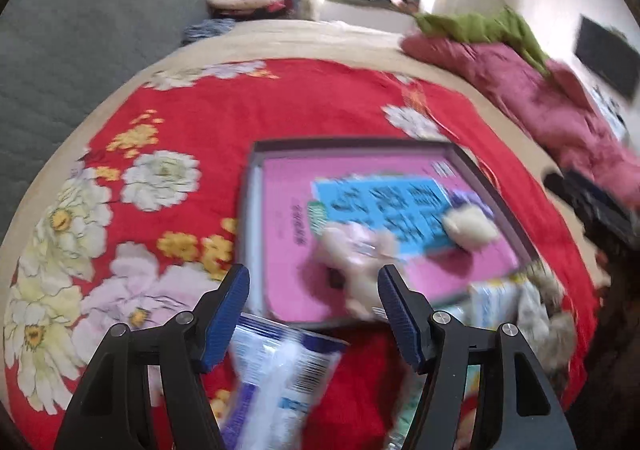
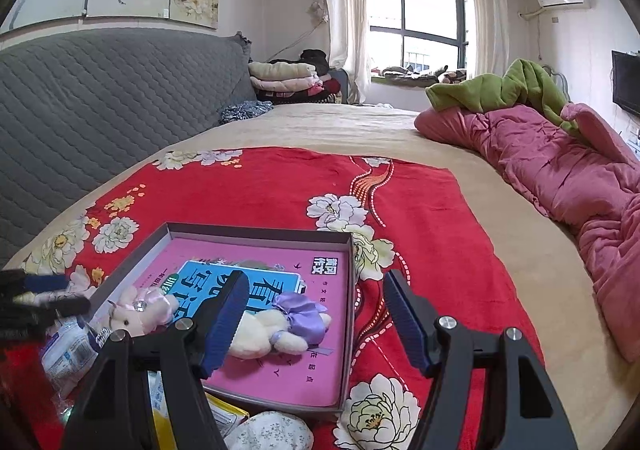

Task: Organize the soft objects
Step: 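Lower the pink-bow bunny into the pink box and open the left tool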

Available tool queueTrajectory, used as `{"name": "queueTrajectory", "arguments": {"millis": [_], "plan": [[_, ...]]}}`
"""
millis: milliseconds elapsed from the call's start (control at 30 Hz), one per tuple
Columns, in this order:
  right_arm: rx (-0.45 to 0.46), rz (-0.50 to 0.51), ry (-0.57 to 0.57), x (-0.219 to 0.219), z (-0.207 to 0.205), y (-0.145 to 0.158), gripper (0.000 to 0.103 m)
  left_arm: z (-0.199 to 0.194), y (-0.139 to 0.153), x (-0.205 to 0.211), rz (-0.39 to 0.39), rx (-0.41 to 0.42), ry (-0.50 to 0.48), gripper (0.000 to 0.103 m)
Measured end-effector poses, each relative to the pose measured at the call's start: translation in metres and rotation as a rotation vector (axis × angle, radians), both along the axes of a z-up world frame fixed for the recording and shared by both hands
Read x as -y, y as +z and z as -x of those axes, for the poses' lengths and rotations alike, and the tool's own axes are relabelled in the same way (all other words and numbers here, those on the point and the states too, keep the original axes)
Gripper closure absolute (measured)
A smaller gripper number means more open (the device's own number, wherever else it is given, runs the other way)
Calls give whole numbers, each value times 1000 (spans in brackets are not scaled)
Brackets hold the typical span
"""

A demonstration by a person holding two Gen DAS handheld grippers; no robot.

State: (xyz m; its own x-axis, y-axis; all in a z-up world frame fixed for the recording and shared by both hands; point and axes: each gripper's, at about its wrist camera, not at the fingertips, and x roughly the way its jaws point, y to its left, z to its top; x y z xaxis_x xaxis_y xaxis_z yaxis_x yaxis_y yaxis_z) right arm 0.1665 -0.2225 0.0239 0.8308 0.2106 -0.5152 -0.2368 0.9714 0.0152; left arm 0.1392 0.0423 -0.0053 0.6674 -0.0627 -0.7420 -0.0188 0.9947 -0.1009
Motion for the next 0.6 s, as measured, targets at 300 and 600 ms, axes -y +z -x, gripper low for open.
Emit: {"name": "queueTrajectory", "arguments": {"millis": [300, 600], "plan": [[3, -5, -12, 4, -1, 0, 34, -6, -22, 40, -69, -59, -105, 35], [0, -11, -10, 5, -2, -2, 34, -34, -38, 21, -82, -91, -32, 35]]}}
